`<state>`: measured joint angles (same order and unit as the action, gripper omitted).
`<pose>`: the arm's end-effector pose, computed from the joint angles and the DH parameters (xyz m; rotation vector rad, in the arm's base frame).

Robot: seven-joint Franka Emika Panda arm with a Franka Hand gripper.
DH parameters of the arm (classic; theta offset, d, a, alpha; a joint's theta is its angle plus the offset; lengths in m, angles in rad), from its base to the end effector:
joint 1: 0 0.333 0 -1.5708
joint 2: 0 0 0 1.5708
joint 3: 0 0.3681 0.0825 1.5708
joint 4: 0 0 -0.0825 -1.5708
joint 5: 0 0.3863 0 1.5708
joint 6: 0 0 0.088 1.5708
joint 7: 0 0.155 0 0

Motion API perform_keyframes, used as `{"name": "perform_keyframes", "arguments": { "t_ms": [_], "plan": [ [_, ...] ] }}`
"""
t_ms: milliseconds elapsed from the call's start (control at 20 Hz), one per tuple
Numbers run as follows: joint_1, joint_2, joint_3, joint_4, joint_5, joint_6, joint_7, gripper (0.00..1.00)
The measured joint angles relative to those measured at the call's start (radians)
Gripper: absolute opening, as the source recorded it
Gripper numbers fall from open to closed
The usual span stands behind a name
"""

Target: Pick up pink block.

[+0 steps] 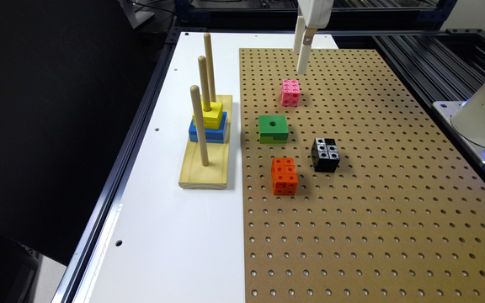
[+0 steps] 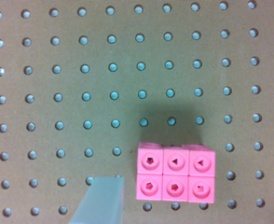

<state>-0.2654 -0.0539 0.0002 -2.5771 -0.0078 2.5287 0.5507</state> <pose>0.4271 -0.1161 0.2836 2.8843 -1.2357 0.0095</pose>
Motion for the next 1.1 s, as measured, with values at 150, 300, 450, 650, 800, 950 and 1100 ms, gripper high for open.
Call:
{"name": "perform_keyframes", "arguments": {
  "t_ms": [150, 300, 450, 650, 800, 950, 1100],
  "plan": [
    [-0.008, 0.002, 0.000, 0.000, 0.0000, 0.000, -0.007, 1.00],
    [-0.008, 0.039, 0.000, -0.002, 0.0000, 0.033, -0.007, 1.00],
    [-0.008, 0.094, 0.000, -0.001, 0.0000, 0.090, -0.007, 1.00],
    [-0.009, 0.115, 0.000, 0.000, 0.0000, 0.112, -0.007, 1.00],
    [-0.009, 0.143, 0.000, -0.002, 0.0000, 0.133, -0.007, 1.00],
    [-0.009, 0.214, 0.000, -0.001, 0.0000, 0.205, -0.007, 1.00],
    [-0.009, 0.256, 0.000, 0.003, 0.0000, 0.249, -0.008, 1.00]
  ]
}}
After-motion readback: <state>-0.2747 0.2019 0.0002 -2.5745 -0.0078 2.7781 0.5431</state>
